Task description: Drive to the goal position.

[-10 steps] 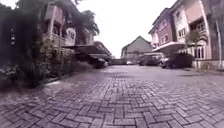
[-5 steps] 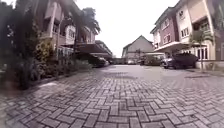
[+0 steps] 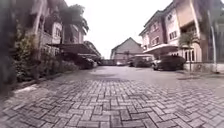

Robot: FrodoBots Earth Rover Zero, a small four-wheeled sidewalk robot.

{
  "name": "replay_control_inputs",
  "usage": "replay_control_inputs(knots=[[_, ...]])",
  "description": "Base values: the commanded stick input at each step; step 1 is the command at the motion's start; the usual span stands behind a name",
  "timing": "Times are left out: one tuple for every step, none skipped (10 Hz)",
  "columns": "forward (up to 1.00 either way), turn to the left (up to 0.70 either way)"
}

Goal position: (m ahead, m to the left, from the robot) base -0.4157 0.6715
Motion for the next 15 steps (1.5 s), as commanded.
replay_control_inputs(knots=[[0.69, 0.03], [0.69, 0.03], [0.69, 0.03], [0.69, 0.03], [0.69, 0.03], [0.69, 0.03], [0.69, 0.03], [0.69, 0.03], [0.69, 0.18], [0.69, 0.31], [0.69, 0.18], [0.69, 0.10], [0.69, 0.03], [0.69, 0.03], [0.69, 0.03]])
